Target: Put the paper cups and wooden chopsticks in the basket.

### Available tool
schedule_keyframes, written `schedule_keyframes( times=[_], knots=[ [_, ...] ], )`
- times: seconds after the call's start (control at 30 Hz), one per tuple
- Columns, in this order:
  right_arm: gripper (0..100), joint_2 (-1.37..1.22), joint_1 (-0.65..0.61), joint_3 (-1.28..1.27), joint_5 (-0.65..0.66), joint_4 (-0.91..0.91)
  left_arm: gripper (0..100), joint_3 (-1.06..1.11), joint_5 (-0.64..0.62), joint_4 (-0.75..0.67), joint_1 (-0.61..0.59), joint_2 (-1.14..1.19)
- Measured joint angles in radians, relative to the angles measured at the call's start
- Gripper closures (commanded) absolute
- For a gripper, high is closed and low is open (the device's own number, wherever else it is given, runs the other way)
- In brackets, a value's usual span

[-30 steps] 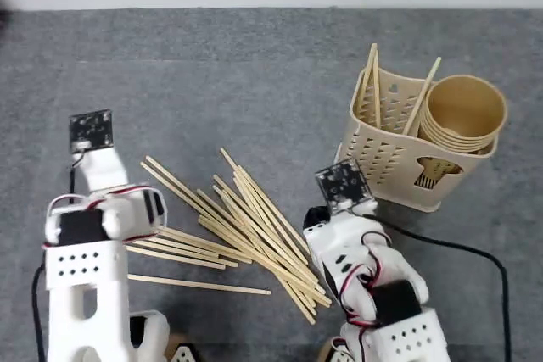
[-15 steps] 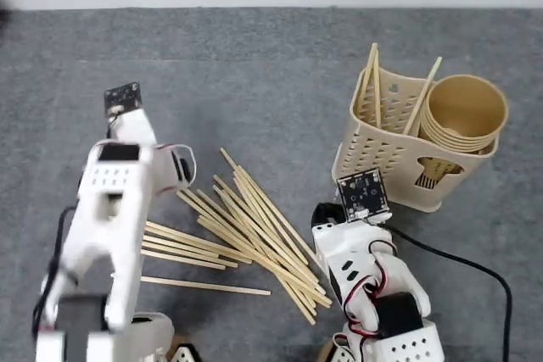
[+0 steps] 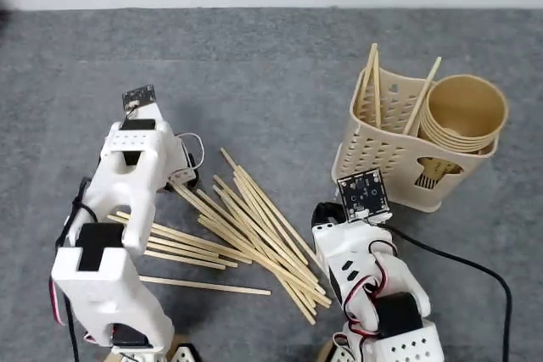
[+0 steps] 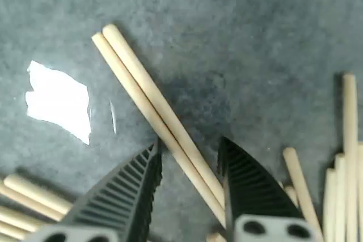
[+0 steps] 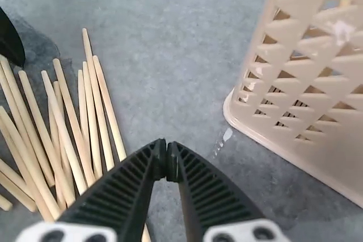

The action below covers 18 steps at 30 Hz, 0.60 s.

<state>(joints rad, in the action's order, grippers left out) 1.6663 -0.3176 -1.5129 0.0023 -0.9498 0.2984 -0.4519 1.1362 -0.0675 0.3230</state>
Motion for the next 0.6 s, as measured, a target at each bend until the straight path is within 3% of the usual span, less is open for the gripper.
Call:
schedule_keyframes(
  times=[0.1, 0.33, 0.6],
  knots=[
    [98.3, 0.006, 0.0, 0.0, 0.0, -0.015, 84, -0.037, -0.023, 0.028, 0.0, 0.031],
    [98.3, 0.011, 0.0, 0.0, 0.0, -0.015, 95, -0.161, -0.028, 0.107, 0.011, 0.117],
    [98.5, 0.011, 0.0, 0.0, 0.0, -0.015, 99, -0.27, -0.035, 0.176, 0.009, 0.192]
  ],
)
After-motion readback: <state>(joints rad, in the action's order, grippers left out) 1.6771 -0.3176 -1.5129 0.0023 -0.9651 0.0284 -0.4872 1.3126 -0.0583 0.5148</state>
